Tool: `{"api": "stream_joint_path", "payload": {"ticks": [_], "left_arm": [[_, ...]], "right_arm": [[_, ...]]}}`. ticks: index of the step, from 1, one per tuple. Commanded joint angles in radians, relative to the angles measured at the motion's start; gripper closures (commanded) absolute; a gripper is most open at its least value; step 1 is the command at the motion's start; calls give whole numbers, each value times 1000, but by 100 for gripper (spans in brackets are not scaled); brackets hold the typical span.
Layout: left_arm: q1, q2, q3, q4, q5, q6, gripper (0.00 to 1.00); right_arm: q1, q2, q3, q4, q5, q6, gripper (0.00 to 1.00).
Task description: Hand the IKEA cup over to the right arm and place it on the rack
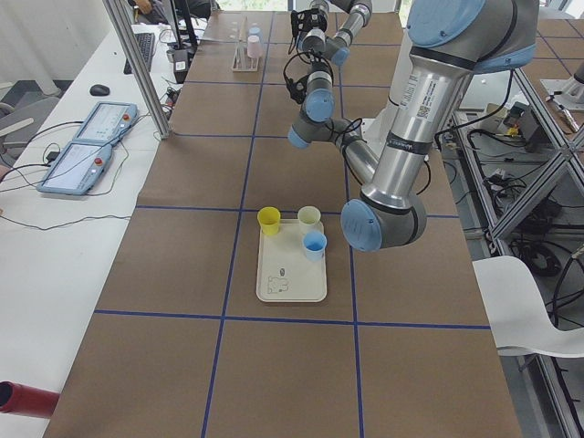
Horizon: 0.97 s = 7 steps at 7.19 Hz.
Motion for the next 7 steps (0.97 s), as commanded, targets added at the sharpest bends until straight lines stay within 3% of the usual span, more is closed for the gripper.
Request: {"api": "stream_joint_path", "payload": {"ticks": [1, 3, 4, 5, 6, 7], "left_arm": [[11, -20, 8, 2, 11, 3, 100], [11, -20, 25, 2, 11, 9, 100], [11, -18, 25, 1, 11, 10, 100], [11, -18, 24, -1, 9, 12, 100], [10, -18, 22, -3, 9, 13, 93], [10, -17, 22, -4, 9, 17, 41]], "right_arm": [[-4, 1, -1, 0, 0, 0, 1], [-3, 1, 2, 0, -2, 0, 2], [-3, 0, 2, 0, 0, 2, 15], [-3, -6, 2, 5, 0, 0, 74], [0, -9, 1, 5, 0, -3, 93], [5, -15, 1, 4, 0, -6, 100]]}}
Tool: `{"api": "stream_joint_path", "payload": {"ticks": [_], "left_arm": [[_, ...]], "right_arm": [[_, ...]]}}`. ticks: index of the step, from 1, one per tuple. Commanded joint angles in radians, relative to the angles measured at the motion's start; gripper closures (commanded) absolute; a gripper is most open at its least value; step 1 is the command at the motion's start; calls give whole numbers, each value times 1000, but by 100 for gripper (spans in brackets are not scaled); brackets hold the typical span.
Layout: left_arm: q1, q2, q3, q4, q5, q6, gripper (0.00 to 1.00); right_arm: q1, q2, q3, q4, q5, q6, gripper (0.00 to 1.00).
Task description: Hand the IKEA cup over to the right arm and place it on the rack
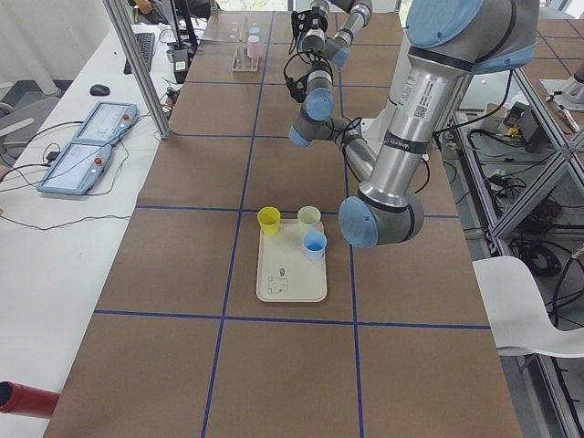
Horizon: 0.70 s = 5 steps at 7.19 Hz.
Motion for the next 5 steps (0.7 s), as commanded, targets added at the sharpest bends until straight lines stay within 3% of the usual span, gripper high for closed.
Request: {"api": "stream_joint_path", "payload": {"ticks": [1, 3, 5], "left_arm": [[-2, 2, -5, 2, 0, 3, 1], [-40, 11, -18, 4, 0, 15, 0], [-129, 96, -2, 11, -4, 116, 0]], "right_arm": [[7, -14, -1, -2, 0, -10, 100], [40, -43, 1, -2, -2, -30, 100], [178, -157, -14, -26, 24, -40, 100]]}}
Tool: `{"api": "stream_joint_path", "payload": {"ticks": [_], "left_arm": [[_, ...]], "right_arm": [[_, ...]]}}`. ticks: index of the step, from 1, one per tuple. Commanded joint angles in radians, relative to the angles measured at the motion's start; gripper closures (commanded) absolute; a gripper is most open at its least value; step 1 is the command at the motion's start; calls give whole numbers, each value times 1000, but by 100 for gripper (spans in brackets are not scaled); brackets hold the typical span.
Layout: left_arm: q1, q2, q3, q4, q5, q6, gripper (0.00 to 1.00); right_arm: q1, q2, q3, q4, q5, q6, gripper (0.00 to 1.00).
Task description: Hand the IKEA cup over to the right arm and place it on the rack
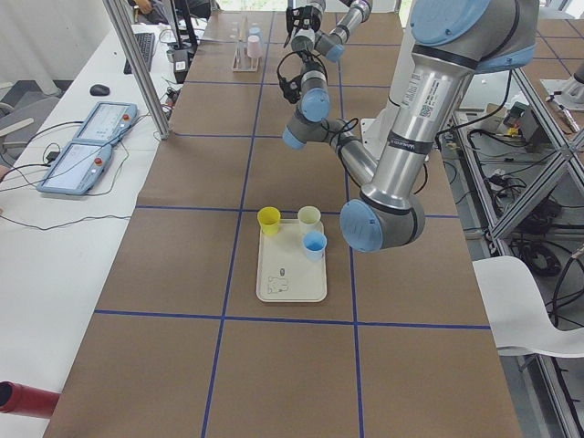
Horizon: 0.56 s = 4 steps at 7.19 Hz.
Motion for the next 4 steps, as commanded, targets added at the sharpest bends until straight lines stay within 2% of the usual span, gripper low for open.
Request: {"api": "stream_joint_path", "payload": {"ticks": [1, 2, 3, 4], "left_arm": [[-47, 98, 26, 10, -1, 196, 0], [-50, 144, 33, 19, 1, 238, 0], [-71, 161, 55, 27, 1, 269, 0], [-100, 160, 79, 48, 1, 274, 0]], "right_arm": [[185, -83, -23, -132, 127, -114, 100], [312, -132, -8, -270, 262, -211, 100], [447, -196, -9, -315, 359, -309, 100], [543, -241, -8, -405, 406, -412, 100]]}}
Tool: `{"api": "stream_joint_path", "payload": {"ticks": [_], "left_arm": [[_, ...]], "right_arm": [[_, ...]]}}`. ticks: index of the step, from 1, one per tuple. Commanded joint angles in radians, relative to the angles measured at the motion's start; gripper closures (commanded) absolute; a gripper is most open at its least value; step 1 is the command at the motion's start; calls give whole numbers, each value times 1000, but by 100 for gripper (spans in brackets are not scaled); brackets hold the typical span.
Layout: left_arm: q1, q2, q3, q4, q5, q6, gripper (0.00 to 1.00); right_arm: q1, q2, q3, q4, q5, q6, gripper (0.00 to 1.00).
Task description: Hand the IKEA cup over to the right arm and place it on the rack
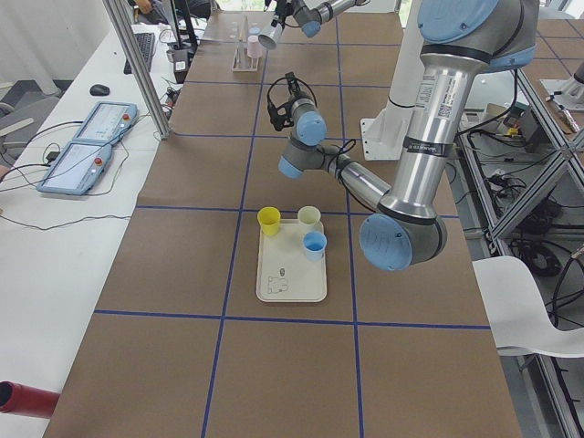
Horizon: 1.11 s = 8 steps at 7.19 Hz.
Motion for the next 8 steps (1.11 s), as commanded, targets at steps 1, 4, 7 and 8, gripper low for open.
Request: {"api": "stream_joint_path", "payload": {"ticks": [1, 4, 7, 8], "left_arm": [[-76, 6, 24, 114, -10, 41, 0], [-203, -3, 14, 464, -176, 434, 0], [-285, -3, 9, 728, -211, 715, 0], [-288, -2, 12, 748, -210, 751, 0]], "right_arm": [[193, -108, -3, -200, 122, -286, 100], [342, -191, -6, -565, 170, -914, 100], [486, -165, -4, -1051, 245, -1492, 100], [497, -138, -7, -1183, 259, -1542, 100]]}}
